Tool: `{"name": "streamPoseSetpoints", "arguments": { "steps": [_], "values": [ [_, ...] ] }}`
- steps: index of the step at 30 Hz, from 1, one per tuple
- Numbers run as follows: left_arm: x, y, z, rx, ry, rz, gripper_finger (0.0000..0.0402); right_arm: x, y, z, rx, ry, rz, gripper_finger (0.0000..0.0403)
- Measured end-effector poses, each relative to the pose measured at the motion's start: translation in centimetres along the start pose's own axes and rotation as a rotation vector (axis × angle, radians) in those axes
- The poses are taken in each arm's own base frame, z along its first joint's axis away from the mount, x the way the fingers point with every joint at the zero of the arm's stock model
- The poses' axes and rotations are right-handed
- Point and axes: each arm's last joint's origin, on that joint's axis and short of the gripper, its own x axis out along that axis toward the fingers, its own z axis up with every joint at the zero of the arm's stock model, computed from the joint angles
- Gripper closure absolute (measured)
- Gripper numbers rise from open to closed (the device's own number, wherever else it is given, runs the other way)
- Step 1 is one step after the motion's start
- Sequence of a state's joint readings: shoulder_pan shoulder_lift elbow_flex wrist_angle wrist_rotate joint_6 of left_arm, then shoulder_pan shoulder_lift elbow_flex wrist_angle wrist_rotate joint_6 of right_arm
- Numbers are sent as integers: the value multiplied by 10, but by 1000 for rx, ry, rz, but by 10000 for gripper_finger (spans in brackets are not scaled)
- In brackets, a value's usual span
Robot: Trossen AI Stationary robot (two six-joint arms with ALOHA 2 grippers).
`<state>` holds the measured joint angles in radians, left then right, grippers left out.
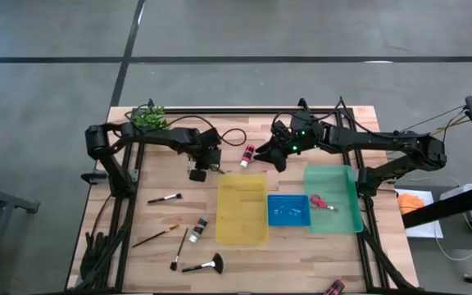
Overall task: Pick & Place Paint Supplies
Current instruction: Put the green scissors into the green bin
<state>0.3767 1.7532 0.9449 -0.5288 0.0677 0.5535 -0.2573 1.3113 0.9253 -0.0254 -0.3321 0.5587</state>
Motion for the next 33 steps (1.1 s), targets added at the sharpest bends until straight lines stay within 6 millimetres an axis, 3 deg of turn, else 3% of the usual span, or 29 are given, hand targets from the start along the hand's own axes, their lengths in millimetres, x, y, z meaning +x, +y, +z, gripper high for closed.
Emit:
{"name": "streamPoseSetpoints", "arguments": {
  "steps": [17, 27, 33],
  "values": [
    [-10, -10, -2, 14, 14, -46, 325, 3, 7, -4, -6, 16, 21, 209],
    [-33, -22, 11, 87, -104, -8, 373, 3, 7, -5, -6, 12, 15, 209],
    [-33, -24, 16, 157, -134, 10, 323, 3, 8, -5, -4, 14, 18, 209]
  ]
}}
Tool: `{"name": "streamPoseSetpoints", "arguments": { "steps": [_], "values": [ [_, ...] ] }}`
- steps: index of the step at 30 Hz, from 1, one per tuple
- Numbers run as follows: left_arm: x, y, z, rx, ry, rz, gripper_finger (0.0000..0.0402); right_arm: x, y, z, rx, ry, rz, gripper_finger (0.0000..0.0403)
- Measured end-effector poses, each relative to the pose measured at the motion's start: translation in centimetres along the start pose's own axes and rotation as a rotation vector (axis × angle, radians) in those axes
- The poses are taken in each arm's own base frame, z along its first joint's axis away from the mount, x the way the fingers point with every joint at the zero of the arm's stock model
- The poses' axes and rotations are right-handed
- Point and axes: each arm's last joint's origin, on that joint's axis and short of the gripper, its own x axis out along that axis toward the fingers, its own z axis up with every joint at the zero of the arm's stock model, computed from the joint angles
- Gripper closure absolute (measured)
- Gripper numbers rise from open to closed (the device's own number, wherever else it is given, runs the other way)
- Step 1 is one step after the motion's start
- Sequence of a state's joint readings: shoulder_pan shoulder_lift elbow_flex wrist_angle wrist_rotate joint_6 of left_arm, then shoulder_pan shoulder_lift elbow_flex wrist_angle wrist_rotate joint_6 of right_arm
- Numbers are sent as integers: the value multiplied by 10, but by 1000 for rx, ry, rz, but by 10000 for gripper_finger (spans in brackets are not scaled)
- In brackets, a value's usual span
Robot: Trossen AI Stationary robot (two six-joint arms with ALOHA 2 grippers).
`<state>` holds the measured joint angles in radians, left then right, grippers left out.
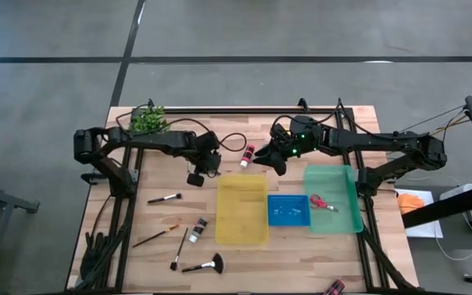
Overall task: Pick & Place Paint Supplies
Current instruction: Put the green scissors into the green bin
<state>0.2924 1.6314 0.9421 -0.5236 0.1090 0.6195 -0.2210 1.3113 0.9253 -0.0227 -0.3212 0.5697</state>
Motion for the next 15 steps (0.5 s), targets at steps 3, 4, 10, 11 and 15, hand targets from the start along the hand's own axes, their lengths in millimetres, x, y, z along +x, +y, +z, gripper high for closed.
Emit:
{"name": "streamPoseSetpoints", "arguments": {
  "steps": [3, 4, 10, 11, 15],
  "values": [
    [1, 0, -1, 26, 7, -5, 281, 0, 1, -1, -2, 3, 4, 209],
    [1, 0, -1, 40, 6, -4, 269, 1, 1, -1, -3, 3, 5, 209],
    [7, 1, -3, 80, 30, -8, 232, 0, 1, -1, -3, 3, 4, 209],
    [12, 1, -4, 79, 44, -17, 232, 0, 1, -1, -3, 3, 4, 209],
    [25, 3, -5, 76, 79, -19, 234, 0, 1, -1, -2, 4, 3, 209]
  ]
}}
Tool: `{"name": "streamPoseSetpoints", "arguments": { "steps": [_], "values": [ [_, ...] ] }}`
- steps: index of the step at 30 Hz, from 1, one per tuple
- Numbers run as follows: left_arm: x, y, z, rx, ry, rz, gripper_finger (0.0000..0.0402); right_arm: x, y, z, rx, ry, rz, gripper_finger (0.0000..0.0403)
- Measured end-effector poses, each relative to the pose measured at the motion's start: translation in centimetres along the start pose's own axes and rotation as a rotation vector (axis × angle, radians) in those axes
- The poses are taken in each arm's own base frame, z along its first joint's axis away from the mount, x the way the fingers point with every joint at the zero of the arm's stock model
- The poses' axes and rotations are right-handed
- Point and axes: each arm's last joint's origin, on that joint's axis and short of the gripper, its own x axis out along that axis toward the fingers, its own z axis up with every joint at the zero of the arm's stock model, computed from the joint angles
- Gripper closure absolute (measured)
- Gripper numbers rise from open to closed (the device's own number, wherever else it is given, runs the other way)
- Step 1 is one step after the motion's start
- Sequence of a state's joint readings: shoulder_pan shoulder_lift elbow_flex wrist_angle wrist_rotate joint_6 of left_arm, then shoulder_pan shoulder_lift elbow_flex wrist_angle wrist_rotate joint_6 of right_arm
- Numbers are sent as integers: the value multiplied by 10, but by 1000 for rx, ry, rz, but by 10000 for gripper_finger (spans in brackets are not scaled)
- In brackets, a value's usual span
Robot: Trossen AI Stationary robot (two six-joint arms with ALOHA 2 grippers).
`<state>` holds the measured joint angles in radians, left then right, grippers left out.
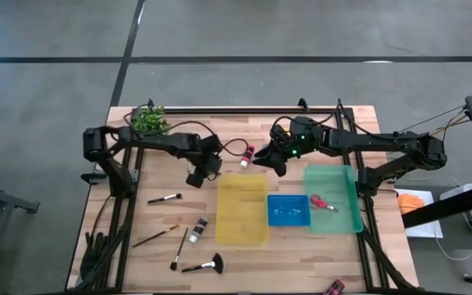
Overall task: Pick & Place Paint Supplies
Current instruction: Put the green scissors into the green bin
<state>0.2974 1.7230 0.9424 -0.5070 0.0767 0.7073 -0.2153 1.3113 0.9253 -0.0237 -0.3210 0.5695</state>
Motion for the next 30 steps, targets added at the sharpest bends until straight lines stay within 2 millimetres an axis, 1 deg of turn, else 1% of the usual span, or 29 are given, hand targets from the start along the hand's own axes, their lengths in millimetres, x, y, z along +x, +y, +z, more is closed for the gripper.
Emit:
{"name": "streamPoseSetpoints", "arguments": {
  "steps": [4, 11, 16, 18, 25, 27, 30],
  "values": [
    [5, 3, -1, -11, 6, 15, 236, 0, 0, 0, 3, 2, -1, 209],
    [8, 9, -12, -43, 52, -14, 236, 0, 0, 0, 2, 3, -3, 209],
    [12, 8, -11, -28, 57, -35, 240, 0, -1, -1, 1, 7, -6, 209],
    [14, 6, -10, -19, 60, -43, 250, 0, -2, -2, 1, 6, -8, 209],
    [17, 4, -11, -20, 78, -65, 313, 1, -3, -4, 3, 10, -15, 209],
    [17, 4, -11, -21, 77, -65, 323, 1, -3, -4, 4, 11, -15, 209],
    [17, 4, -11, -36, 78, -65, 327, 1, -3, -4, 5, 10, -15, 209]
  ]
}}
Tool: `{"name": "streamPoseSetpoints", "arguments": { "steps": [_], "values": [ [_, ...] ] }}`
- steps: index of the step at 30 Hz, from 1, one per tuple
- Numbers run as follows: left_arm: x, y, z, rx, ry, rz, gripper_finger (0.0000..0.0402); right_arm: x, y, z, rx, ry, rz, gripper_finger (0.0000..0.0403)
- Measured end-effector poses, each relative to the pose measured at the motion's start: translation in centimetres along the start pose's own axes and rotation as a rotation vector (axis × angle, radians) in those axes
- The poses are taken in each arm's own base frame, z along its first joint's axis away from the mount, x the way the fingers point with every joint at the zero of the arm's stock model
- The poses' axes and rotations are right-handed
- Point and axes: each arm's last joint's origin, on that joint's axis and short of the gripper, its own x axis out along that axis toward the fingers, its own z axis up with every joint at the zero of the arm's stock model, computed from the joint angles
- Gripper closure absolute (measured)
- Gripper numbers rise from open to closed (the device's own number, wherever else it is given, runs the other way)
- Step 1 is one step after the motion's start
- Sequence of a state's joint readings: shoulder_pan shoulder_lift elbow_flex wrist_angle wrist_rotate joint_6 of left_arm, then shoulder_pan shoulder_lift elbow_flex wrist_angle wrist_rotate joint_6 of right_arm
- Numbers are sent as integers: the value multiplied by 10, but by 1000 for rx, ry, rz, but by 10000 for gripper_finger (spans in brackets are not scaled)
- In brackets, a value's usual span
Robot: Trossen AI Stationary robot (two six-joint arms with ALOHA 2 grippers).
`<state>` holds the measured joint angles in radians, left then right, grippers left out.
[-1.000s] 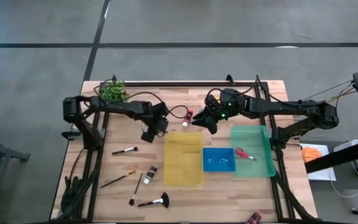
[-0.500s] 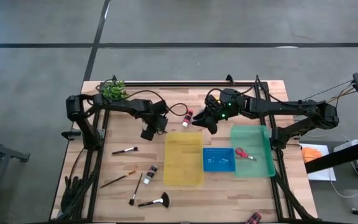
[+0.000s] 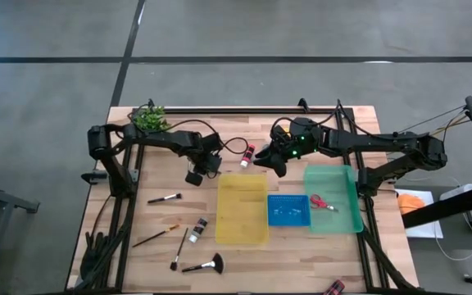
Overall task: Pick & Place Paint Supplies
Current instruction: Put the green scissors into the green bin
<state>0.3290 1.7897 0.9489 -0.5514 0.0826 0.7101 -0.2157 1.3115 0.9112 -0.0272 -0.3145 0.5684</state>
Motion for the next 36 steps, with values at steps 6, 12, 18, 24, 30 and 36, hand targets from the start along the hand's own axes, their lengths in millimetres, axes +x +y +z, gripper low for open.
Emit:
{"name": "streamPoseSetpoints", "arguments": {
  "steps": [6, 12, 18, 24, 30, 36],
  "values": [
    [0, -1, 0, -30, -3, -12, 330, 0, 0, 0, 0, 1, 2, 209],
    [-3, -1, 0, -58, -15, -12, 332, 0, 1, 0, 2, 1, 2, 209],
    [-12, -4, -2, -84, -16, -17, 333, 0, 1, 0, 2, 0, 3, 209],
    [-24, -4, -1, -131, -53, 5, 334, -1, 2, 0, -7, -6, 10, 209],
    [-36, -5, 0, -157, -92, 29, 334, -4, 4, 1, -19, -15, 16, 209],
    [-48, -4, 1, -182, -128, 56, 334, -6, 6, 1, -23, -15, 23, 209]
  ]
}}
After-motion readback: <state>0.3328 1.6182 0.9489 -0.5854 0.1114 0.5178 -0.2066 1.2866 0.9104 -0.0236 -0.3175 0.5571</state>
